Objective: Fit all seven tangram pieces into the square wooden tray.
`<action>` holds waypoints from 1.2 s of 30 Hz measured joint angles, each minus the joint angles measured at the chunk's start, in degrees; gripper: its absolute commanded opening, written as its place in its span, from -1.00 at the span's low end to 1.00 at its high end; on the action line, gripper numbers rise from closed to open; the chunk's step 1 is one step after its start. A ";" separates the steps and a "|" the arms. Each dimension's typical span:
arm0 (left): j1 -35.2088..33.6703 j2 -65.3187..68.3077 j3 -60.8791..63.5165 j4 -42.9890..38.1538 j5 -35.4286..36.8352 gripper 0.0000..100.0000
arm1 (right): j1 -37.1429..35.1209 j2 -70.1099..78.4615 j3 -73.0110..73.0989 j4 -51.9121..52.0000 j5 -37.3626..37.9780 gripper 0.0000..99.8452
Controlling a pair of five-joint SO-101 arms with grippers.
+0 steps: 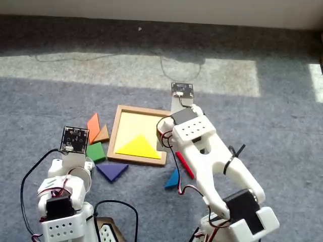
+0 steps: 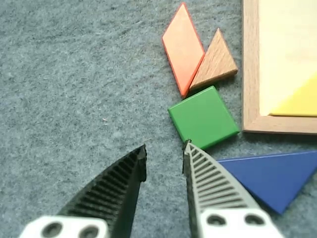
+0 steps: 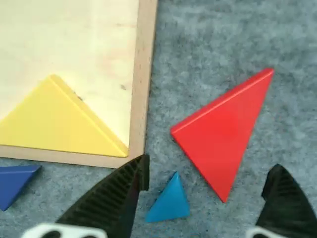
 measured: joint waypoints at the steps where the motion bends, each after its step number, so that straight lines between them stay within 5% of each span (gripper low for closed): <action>1: 0.00 0.00 0.00 0.00 0.00 -0.70 | 0.09 1.05 0.35 -0.88 0.00 -0.29; 23: 0.00 0.00 0.00 0.00 0.00 -0.70 | 4.84 14.33 0.18 -9.93 3.16 -0.30; 31: 0.00 0.00 0.00 0.00 0.00 -0.70 | 5.01 14.33 0.18 -9.67 3.52 -0.75; 36: 0.00 0.00 0.00 0.00 0.00 -0.70 | 5.54 13.89 0.09 -9.32 3.69 -0.80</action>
